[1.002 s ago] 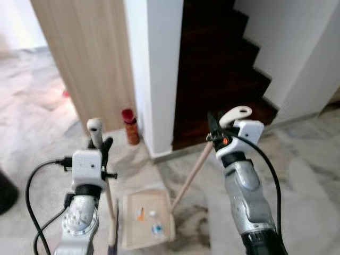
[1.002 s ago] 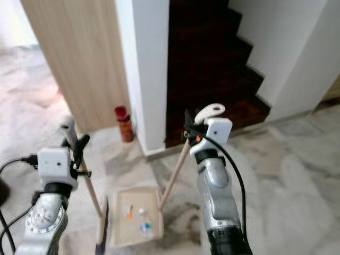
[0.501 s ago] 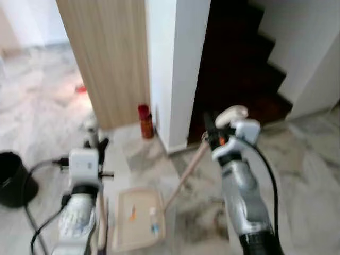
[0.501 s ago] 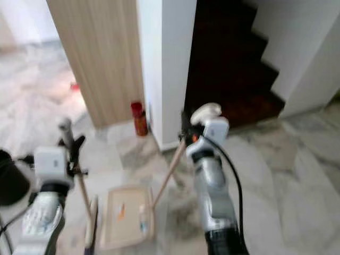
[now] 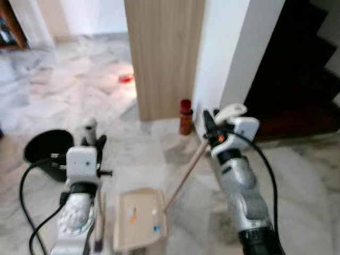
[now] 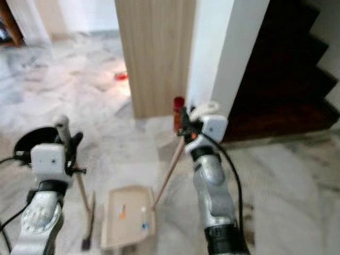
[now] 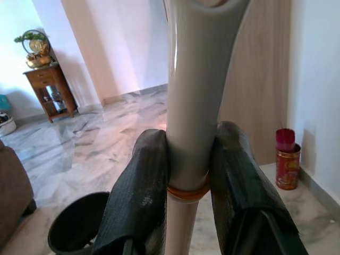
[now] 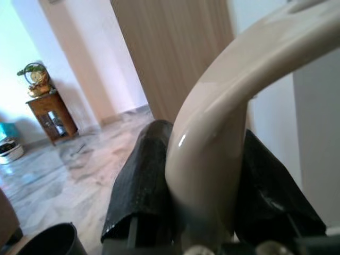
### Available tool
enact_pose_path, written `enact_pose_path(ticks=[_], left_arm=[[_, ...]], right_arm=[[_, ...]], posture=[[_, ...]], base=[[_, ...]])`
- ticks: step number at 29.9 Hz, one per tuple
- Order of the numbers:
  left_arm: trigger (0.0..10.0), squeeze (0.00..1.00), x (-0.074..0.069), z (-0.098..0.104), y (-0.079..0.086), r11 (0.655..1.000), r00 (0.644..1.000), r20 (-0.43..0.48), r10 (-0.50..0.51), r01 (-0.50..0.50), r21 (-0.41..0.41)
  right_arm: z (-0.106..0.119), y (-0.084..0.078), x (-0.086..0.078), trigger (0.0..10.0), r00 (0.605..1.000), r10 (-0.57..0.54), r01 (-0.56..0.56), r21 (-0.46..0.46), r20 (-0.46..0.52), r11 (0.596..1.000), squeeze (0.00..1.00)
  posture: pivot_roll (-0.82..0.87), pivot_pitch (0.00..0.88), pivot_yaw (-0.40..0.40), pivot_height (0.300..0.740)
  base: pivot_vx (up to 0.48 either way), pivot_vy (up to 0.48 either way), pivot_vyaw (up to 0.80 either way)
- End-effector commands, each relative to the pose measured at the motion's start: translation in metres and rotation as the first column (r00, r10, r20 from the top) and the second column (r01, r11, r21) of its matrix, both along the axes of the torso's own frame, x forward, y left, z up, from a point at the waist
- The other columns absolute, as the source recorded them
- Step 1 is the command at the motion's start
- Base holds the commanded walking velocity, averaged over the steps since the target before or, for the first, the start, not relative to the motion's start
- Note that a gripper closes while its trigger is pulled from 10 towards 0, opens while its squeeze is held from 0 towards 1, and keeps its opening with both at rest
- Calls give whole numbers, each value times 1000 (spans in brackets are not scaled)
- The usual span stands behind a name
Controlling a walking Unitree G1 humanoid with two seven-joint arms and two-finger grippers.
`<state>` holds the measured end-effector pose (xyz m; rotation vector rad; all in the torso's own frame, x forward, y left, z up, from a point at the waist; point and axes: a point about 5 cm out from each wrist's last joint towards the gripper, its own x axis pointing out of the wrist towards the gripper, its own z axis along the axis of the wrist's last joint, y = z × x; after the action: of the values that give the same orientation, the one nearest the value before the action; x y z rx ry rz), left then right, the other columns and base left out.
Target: Sweep floor
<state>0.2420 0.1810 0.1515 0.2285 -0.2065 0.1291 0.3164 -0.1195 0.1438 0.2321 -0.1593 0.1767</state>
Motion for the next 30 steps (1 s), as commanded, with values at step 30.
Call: enact_pose_path(ticks=[30], left_arm=[[10000, 0, 0, 8, -3, 1000, 999, 33, -10, 10, 19]], right_arm=[[16, 3, 3, 10000, 998, 8, -8, -8, 65, 1000, 0]], posture=[[69, 71, -29, 740]], base=[[0, 364, 0]])
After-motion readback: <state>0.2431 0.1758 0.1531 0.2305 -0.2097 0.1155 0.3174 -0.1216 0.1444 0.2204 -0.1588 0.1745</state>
